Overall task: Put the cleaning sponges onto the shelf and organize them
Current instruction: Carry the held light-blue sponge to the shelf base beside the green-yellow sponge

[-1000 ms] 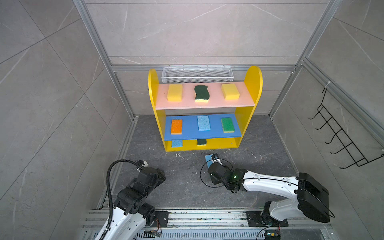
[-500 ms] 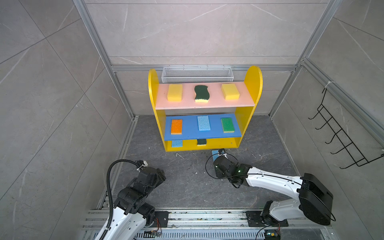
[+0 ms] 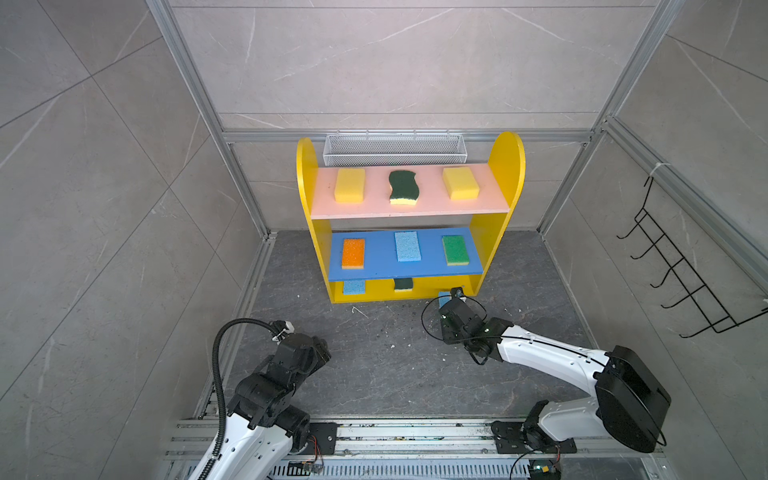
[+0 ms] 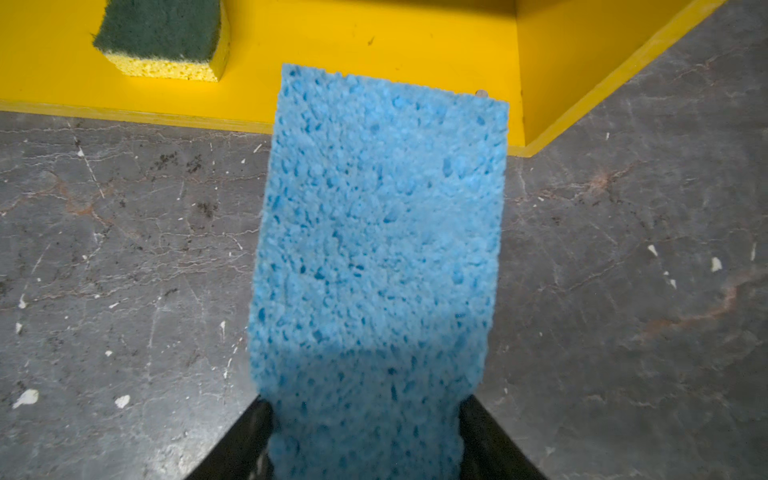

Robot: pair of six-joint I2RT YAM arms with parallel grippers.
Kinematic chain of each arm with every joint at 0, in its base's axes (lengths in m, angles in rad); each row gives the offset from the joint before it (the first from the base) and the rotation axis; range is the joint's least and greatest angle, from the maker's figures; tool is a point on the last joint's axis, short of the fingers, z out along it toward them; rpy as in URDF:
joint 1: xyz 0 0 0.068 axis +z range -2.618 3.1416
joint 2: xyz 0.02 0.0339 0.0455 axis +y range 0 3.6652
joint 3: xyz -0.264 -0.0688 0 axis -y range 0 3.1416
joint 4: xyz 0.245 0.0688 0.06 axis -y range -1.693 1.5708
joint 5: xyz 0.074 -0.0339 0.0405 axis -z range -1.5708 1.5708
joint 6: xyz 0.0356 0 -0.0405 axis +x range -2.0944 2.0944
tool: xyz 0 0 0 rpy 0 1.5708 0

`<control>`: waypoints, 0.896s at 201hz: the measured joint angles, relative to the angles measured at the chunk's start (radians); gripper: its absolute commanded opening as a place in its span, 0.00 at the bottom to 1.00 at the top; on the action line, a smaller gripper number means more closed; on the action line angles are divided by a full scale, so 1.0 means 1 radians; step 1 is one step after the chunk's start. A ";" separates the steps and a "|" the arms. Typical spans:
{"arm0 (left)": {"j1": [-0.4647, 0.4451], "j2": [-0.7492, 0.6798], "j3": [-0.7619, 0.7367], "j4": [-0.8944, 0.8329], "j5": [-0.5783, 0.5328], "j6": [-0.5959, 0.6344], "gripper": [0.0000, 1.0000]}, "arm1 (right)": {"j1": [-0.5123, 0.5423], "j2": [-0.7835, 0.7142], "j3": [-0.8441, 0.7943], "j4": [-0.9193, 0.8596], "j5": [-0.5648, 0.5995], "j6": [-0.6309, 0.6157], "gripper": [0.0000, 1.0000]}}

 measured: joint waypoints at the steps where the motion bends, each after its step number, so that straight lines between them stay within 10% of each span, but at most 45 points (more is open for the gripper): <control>1: 0.000 0.000 0.000 0.000 0.000 0.000 0.69 | 0.000 0.000 0.000 0.000 0.000 -0.001 0.63; 180: 0.000 -0.005 0.011 -0.003 -0.003 0.034 0.69 | -0.127 0.130 0.037 0.196 -0.028 -0.077 0.63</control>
